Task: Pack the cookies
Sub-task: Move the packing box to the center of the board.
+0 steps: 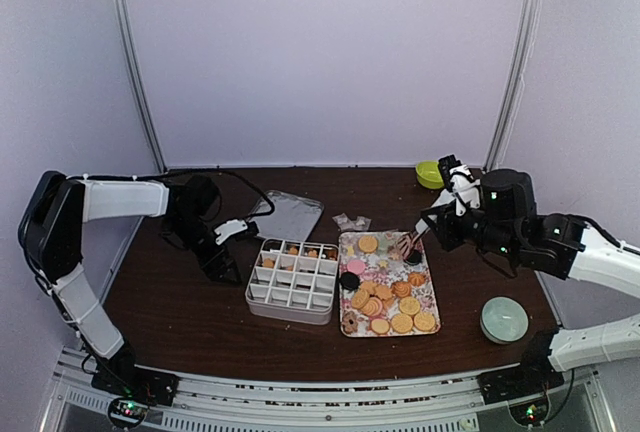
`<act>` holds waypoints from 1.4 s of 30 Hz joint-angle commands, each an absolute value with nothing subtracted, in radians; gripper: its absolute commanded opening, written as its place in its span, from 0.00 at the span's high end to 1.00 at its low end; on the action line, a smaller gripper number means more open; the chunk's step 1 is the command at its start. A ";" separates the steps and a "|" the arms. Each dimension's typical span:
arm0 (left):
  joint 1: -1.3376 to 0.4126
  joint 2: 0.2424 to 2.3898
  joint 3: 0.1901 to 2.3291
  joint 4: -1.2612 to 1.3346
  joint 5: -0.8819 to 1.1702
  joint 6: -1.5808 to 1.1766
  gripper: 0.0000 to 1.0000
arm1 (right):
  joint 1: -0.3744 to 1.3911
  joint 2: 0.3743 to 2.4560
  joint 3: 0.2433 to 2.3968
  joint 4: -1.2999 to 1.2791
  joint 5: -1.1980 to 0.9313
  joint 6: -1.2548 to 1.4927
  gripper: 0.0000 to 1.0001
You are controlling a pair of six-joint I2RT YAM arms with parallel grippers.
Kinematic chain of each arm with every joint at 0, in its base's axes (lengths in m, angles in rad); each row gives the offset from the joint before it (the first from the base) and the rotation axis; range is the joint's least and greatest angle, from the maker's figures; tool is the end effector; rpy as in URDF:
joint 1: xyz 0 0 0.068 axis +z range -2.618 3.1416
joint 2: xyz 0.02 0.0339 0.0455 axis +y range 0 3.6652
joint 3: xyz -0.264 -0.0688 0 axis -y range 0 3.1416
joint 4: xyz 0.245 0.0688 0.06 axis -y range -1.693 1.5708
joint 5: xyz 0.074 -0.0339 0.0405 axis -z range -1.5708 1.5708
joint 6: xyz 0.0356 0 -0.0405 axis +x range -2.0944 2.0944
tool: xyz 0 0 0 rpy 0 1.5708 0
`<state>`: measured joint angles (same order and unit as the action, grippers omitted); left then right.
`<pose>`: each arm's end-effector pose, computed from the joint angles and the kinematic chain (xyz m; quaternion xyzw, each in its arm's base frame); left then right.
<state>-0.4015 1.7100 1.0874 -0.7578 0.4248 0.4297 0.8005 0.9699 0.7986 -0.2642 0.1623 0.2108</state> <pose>0.2803 -0.1350 0.1763 0.4112 0.8822 -0.2085 0.0959 0.1582 0.1548 0.3026 -0.2025 0.8168 0.1998 0.5019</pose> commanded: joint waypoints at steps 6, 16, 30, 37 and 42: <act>-0.487 1.749 1.082 -0.708 0.531 0.400 0.25 | 0.796 0.936 0.768 -0.197 0.289 0.250 0.81; -0.516 1.726 1.146 -0.824 0.615 0.458 0.25 | 0.796 0.911 0.731 -0.172 0.339 0.271 1.00; -0.349 1.543 1.143 -0.938 0.584 0.474 0.24 | 0.795 0.969 0.710 -0.138 0.191 0.285 1.00; -0.303 1.486 1.142 -0.950 0.564 0.475 0.24 | 0.795 0.946 0.677 -0.162 0.203 0.322 1.00; -0.304 1.458 1.138 -0.954 0.555 0.475 0.24 | 0.798 0.914 0.676 -0.238 0.214 0.318 0.79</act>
<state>-0.3084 1.4899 1.1263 -0.9451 0.5648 0.4599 0.7998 0.9569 0.6777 -0.2062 0.1905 0.3031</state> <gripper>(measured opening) 0.758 0.218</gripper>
